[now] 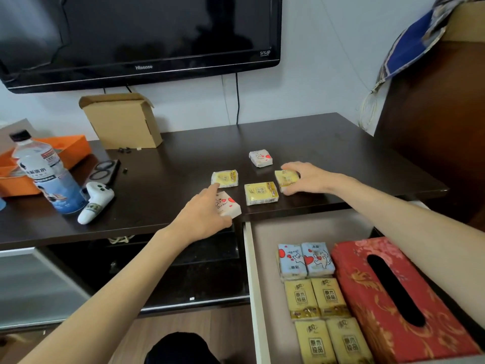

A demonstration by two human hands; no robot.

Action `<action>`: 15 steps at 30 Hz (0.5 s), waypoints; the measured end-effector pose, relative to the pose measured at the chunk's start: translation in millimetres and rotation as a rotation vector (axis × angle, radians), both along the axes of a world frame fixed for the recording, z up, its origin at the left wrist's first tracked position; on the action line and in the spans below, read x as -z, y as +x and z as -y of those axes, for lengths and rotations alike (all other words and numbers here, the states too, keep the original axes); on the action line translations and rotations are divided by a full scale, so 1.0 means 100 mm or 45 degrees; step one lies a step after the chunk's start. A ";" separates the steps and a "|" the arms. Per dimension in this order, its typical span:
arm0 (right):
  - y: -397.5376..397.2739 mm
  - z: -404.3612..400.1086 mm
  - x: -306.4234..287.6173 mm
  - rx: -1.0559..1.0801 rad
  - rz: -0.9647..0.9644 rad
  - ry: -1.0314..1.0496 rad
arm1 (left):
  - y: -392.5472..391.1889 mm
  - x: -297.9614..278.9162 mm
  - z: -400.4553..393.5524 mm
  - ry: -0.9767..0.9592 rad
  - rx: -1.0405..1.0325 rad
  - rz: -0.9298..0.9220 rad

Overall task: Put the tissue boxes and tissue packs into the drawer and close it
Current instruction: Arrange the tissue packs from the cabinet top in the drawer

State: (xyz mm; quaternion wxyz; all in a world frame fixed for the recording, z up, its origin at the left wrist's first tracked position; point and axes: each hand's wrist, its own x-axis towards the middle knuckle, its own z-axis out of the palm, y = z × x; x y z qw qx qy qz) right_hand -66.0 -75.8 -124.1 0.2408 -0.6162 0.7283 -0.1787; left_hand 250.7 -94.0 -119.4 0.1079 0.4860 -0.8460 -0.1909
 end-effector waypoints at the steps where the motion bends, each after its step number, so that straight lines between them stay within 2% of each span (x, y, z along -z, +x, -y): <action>1: -0.03 0.02 0.03 0.009 0.000 0.023 | -0.01 0.00 -0.06 0.010 0.022 -0.017; 5: -0.11 -0.05 0.06 0.165 -0.039 -0.135 | -0.07 -0.05 -0.35 0.034 0.164 -0.080; 8: -0.12 -0.37 -0.02 0.215 0.027 -0.267 | -0.17 -0.07 -0.60 0.036 0.284 -0.115; 11: -0.01 -0.87 -0.12 0.150 0.024 -0.250 | -0.31 -0.03 -0.87 0.044 0.388 -0.139; 15: 0.16 -1.61 -0.10 -0.002 -0.206 -0.223 | -0.50 0.18 -1.20 0.021 0.569 -0.080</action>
